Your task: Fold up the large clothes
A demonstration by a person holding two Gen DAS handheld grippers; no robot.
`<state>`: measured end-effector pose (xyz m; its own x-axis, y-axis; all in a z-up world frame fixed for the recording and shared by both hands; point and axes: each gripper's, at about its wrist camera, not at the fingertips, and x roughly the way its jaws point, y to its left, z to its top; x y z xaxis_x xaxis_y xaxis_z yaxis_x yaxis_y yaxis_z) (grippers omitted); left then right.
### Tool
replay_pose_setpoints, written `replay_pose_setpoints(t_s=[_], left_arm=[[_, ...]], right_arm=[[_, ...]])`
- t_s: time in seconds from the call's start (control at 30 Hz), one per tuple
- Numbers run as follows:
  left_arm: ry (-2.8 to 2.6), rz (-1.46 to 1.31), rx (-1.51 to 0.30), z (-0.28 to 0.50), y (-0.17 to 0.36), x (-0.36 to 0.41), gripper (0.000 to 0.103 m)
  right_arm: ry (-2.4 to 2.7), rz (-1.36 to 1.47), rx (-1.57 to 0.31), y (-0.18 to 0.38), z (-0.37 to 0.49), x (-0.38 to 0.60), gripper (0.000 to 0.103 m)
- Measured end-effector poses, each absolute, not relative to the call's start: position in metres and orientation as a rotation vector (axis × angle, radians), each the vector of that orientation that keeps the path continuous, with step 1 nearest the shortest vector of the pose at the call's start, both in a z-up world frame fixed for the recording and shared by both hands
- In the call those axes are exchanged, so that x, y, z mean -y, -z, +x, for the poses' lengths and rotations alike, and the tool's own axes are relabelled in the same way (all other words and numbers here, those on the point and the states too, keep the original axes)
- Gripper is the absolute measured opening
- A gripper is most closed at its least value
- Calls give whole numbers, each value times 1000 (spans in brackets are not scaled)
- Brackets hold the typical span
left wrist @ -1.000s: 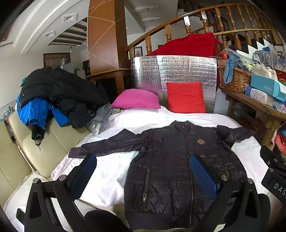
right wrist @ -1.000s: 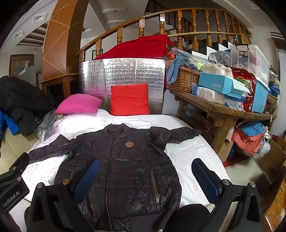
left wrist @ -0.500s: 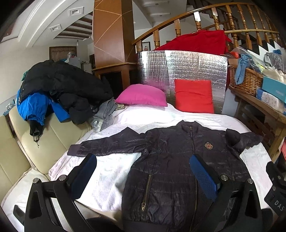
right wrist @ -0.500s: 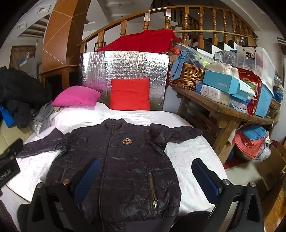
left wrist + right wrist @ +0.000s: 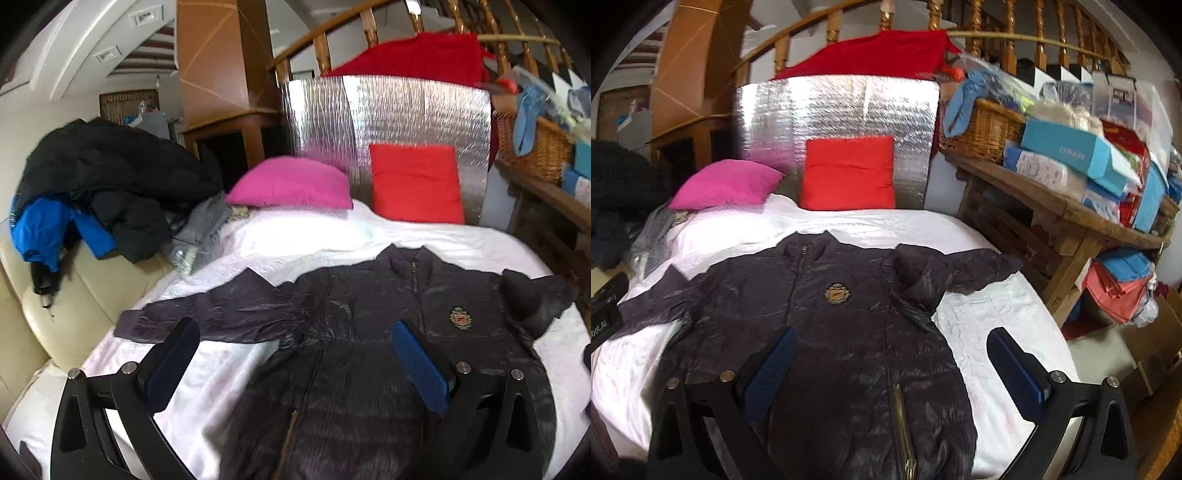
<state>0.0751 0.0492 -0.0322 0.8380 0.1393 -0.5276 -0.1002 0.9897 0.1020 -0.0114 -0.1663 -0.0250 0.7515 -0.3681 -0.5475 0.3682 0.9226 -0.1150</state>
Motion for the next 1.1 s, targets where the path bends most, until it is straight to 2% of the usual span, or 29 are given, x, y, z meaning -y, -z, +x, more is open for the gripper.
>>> replay_pose_setpoints(t_s=[0.13, 0.27, 0.33, 0.53, 0.67, 0.7, 0.77, 0.8, 0.87, 0.9, 0.93, 1.0, 1.1], left_arm=[[-88, 67, -652, 137, 75, -33, 103], [-38, 93, -741, 181, 118, -23, 103], [-31, 107, -776, 190, 132, -23, 103], [-38, 168, -798, 203, 151, -20, 103], [-42, 189, -771, 205, 151, -16, 103], [-46, 197, -767, 206, 151, -15, 103], [-46, 200, -760, 208, 152, -13, 103], [-46, 199, -759, 209, 153, -14, 103], [-50, 201, -755, 210, 153, -14, 103], [-52, 200, -753, 210, 153, -14, 103], [-53, 195, -751, 210, 152, -16, 103], [-54, 179, -747, 210, 149, -20, 103], [-62, 144, -727, 207, 139, -30, 103]], right_arm=[[387, 149, -622, 46, 46, 243, 103], [343, 353, -630, 74, 98, 362, 103], [316, 544, -585, 96, 115, 440, 103], [346, 1096, -520, 186, 146, 589, 103], [430, 1170, -501, 211, 165, 619, 100], [436, 1173, -500, 215, 170, 624, 96], [451, 1147, -532, 221, 185, 624, 84], [465, 1125, -568, 225, 195, 624, 74], [496, 1076, -583, 230, 205, 624, 63], [513, 1031, -580, 227, 209, 621, 43], [514, 1015, -589, 225, 211, 619, 30], [521, 980, -580, 219, 209, 614, 25], [461, 910, -484, 185, 193, 584, 24]])
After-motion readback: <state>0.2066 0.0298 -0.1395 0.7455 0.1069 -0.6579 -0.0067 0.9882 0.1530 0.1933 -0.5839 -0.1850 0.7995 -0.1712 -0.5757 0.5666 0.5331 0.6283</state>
